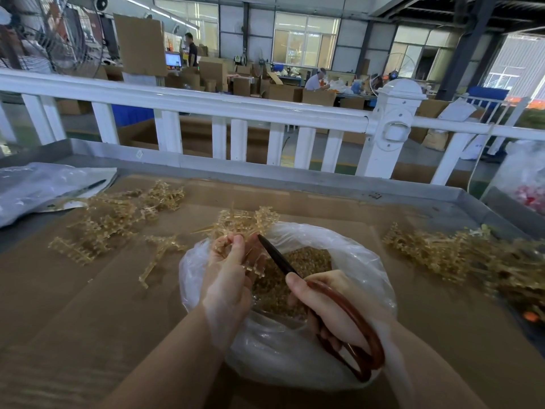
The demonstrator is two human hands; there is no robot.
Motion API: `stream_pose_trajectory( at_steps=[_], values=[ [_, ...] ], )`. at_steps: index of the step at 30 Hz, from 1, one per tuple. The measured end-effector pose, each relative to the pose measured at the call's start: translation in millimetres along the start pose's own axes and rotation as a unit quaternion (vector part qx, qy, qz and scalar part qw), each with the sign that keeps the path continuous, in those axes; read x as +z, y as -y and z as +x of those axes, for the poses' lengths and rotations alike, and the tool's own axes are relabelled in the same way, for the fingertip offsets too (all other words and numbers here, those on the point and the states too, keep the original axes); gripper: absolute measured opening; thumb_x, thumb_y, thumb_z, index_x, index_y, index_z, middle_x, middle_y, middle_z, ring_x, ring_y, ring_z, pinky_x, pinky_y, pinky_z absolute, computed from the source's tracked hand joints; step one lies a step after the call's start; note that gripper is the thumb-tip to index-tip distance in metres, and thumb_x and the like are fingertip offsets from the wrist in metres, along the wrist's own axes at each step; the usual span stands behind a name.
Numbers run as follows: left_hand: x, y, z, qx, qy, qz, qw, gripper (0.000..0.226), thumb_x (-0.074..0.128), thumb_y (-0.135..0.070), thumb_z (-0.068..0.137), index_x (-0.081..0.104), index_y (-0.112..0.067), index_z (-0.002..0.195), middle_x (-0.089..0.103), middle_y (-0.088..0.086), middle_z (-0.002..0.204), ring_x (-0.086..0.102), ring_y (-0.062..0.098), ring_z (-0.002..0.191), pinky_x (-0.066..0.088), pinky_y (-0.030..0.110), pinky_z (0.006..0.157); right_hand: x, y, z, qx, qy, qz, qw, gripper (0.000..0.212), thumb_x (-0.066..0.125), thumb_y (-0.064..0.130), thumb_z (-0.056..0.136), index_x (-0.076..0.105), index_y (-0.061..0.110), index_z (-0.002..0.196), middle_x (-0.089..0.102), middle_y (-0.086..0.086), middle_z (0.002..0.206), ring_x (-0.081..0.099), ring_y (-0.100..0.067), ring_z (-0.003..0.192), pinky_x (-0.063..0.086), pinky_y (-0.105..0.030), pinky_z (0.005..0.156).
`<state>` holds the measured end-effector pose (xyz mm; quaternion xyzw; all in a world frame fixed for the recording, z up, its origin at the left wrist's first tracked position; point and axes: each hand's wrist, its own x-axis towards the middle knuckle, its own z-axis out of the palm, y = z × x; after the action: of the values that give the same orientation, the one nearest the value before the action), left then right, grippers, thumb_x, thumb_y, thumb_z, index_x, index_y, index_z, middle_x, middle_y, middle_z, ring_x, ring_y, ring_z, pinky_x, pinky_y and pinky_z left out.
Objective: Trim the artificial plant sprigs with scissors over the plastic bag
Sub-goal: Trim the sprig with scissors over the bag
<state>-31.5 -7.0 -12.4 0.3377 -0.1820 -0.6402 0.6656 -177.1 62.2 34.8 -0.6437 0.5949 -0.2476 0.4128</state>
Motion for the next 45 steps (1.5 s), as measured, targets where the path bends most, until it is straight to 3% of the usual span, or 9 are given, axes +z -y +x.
stream_pose_trajectory(
  at_steps=[6, 11, 16, 20, 25, 28, 37, 41, 45],
  values=[
    [2.3, -0.9, -0.1, -0.027, -0.007, -0.033, 0.999, 0.005, 0.048, -0.016, 0.098, 0.052, -0.014, 0.099, 0.072, 0.003, 0.077, 0.07, 0.011, 0.065, 0.053, 0.029, 0.061, 1.2, -1.4, -2.0, -0.004, 0.0, 0.023, 1.0, 0.057, 0.047, 0.067, 0.077, 0.066, 0.014, 0.081, 0.053, 0.005, 0.046, 0.047, -0.009, 0.036, 0.037, -0.02, 0.036],
    [1.7, -7.1, -2.4, -0.079, 0.011, -0.042, 0.996, 0.013, 0.057, -0.012, 0.09, 0.062, -0.01, 0.078, 0.069, 0.005, 0.075, 0.066, 0.016, 0.069, 0.052, 0.03, 0.067, 3.3, -3.9, -4.2, -0.025, -0.026, -0.018, 0.999, 0.062, 0.05, 0.064, 0.081, 0.063, 0.004, 0.079, 0.053, 0.004, 0.05, 0.046, -0.005, 0.037, 0.038, -0.017, 0.038],
    [1.3, -7.5, -0.1, -0.092, -0.021, 0.018, 0.995, 0.008, 0.067, -0.015, 0.084, 0.061, -0.016, 0.09, 0.065, 0.002, 0.084, 0.063, 0.012, 0.073, 0.054, 0.022, 0.065, 9.4, -8.7, -2.8, -0.045, -0.055, -0.088, 0.994, 0.06, 0.051, 0.067, 0.079, 0.063, 0.008, 0.076, 0.054, 0.004, 0.055, 0.049, -0.001, 0.048, 0.043, -0.024, 0.056],
    [0.3, -8.5, 0.7, -0.09, -0.018, -0.034, 0.995, 0.013, 0.06, -0.007, 0.088, 0.059, -0.014, 0.099, 0.061, 0.003, 0.092, 0.062, 0.012, 0.085, 0.054, 0.024, 0.076, 11.3, -10.2, -3.4, -0.043, -0.057, -0.085, 0.994, 0.058, 0.051, 0.068, 0.079, 0.067, 0.012, 0.079, 0.055, 0.011, 0.053, 0.051, 0.002, 0.049, 0.04, -0.017, 0.055],
    [0.6, -7.6, 1.3, -0.076, -0.024, -0.074, 0.994, 0.018, 0.056, -0.002, 0.09, 0.054, -0.014, 0.076, 0.064, 0.005, 0.07, 0.066, 0.011, 0.054, 0.058, 0.023, 0.055, 8.4, -9.2, -5.1, -0.038, -0.051, -0.07, 0.996, 0.056, 0.051, 0.064, 0.082, 0.062, 0.01, 0.072, 0.056, 0.004, 0.057, 0.051, 0.0, 0.047, 0.04, -0.014, 0.049],
    [2.2, -6.1, 1.0, -0.059, -0.025, -0.077, 0.995, 0.018, 0.054, -0.004, 0.092, 0.053, -0.015, 0.078, 0.065, 0.006, 0.071, 0.067, 0.012, 0.053, 0.056, 0.022, 0.051, 6.2, -7.1, -6.2, -0.027, -0.037, -0.042, 0.998, 0.061, 0.052, 0.064, 0.082, 0.06, 0.004, 0.076, 0.055, 0.002, 0.058, 0.048, 0.0, 0.042, 0.037, -0.012, 0.043],
    [8.3, -3.7, 0.7, -0.04, -0.032, -0.042, 0.998, 0.005, 0.051, -0.009, 0.096, 0.052, -0.013, 0.092, 0.066, 0.003, 0.073, 0.066, 0.01, 0.061, 0.054, 0.026, 0.062, 4.5, -3.9, -7.7, 0.016, 0.002, 0.053, 0.998, 0.068, 0.052, 0.073, 0.065, 0.067, 0.01, 0.087, 0.054, 0.008, 0.049, 0.049, -0.005, 0.039, 0.039, -0.017, 0.04],
    [8.5, -6.7, 2.5, -0.04, -0.037, -0.056, 0.997, 0.015, 0.051, -0.008, 0.096, 0.052, -0.013, 0.082, 0.068, 0.003, 0.065, 0.066, 0.01, 0.056, 0.05, 0.028, 0.069, 2.8, -4.5, -7.4, 0.021, 0.01, 0.067, 0.997, 0.067, 0.052, 0.074, 0.062, 0.067, 0.014, 0.086, 0.055, 0.008, 0.051, 0.05, -0.006, 0.041, 0.04, -0.019, 0.04],
    [7.3, -5.2, 4.7, -0.027, -0.031, -0.044, 0.998, 0.006, 0.052, -0.007, 0.095, 0.052, -0.012, 0.098, 0.066, 0.005, 0.077, 0.067, 0.01, 0.059, 0.051, 0.03, 0.074, 2.4, -4.9, -6.6, 0.015, 0.015, 0.061, 0.998, 0.07, 0.051, 0.075, 0.063, 0.067, 0.012, 0.088, 0.055, 0.008, 0.051, 0.05, -0.006, 0.041, 0.041, -0.019, 0.041]
  ],
)
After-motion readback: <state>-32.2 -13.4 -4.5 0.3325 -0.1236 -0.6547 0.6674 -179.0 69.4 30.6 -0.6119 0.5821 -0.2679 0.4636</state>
